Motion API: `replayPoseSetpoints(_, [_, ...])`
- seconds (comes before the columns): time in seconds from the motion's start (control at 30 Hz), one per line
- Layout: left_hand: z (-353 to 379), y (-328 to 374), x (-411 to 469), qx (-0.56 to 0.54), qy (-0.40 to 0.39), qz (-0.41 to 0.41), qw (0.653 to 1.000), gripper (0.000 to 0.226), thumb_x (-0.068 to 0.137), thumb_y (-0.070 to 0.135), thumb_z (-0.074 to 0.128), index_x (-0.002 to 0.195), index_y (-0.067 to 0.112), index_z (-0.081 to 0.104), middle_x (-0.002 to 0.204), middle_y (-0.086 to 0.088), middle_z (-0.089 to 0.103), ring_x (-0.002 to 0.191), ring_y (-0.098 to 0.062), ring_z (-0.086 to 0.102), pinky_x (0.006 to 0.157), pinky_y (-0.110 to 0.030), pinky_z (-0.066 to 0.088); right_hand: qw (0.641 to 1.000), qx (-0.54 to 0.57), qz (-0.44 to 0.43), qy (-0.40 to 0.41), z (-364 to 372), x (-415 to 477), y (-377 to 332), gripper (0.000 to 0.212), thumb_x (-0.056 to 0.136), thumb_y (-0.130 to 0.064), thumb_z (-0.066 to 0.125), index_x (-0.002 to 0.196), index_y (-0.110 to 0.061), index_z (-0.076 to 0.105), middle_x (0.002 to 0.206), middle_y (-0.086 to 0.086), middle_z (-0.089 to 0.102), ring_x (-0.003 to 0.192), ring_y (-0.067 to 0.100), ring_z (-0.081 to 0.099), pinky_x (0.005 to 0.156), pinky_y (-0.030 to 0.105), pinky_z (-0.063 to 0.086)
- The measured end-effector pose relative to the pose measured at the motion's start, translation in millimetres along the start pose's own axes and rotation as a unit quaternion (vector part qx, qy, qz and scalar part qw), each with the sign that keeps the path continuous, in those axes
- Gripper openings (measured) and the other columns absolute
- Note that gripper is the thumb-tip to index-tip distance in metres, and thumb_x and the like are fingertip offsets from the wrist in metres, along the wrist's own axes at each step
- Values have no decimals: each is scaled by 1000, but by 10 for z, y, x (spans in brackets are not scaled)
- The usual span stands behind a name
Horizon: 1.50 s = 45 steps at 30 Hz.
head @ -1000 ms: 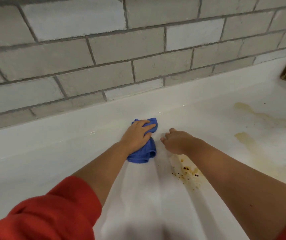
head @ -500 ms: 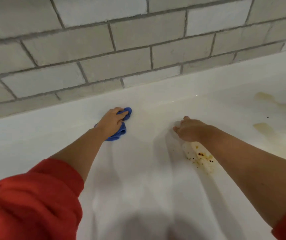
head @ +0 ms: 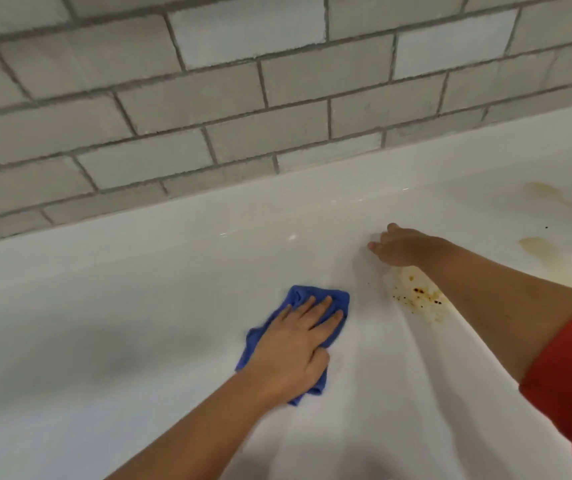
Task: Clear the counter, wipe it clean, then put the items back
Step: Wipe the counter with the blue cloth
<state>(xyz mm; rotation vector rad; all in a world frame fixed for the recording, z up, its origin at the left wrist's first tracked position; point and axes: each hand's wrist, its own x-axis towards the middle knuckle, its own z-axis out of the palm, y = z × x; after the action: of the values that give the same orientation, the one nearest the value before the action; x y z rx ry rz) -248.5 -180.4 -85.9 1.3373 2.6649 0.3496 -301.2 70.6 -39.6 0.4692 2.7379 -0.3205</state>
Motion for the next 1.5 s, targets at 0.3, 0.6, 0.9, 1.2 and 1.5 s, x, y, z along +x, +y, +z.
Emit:
replayPoseSetpoints(0.3, [-392,-1065,-33,49,-27,-258,965,80,88,66,34,150,27,0,158,2,-7,146,-18,-5,117,-45,-4,997,-46,-32,44,6,-489,-117,44,102,-30,25,138,-12,43,142,9,39,135,27,34,114,47,12])
replayPoseSetpoints(0.6, [82,157,-489,53,2,-83,995,97,69,76,-19,150,26,2,158,2,-4,147,-20,-4,114,-37,-12,980,-9,-139,140,276,-845,-529,39,100,-22,35,137,-14,45,138,8,43,134,20,33,111,33,21])
replayPoseSetpoints(0.9, [36,-11,-421,78,1,-13,997,81,79,71,1,149,31,7,158,6,-1,146,-15,-5,117,-40,-11,987,-8,-73,145,269,-1276,-342,42,94,-31,50,134,-19,49,135,4,46,127,23,39,99,32,37])
replayPoseSetpoints(1.2, [-145,-433,765,101,-17,-176,979,62,99,48,15,150,18,-2,159,-4,-6,146,-25,-4,116,-49,-6,992,25,110,57,599,-2079,326,82,67,-62,70,130,-15,48,124,0,44,115,19,46,86,30,45])
replayPoseSetpoints(1.5, [12,223,1095,79,-48,-61,994,55,100,38,15,150,23,-1,159,1,-8,146,-21,-6,117,-50,-7,992,13,119,32,666,-2117,357,70,70,-59,70,116,-7,56,101,-2,38,108,20,44,76,29,42])
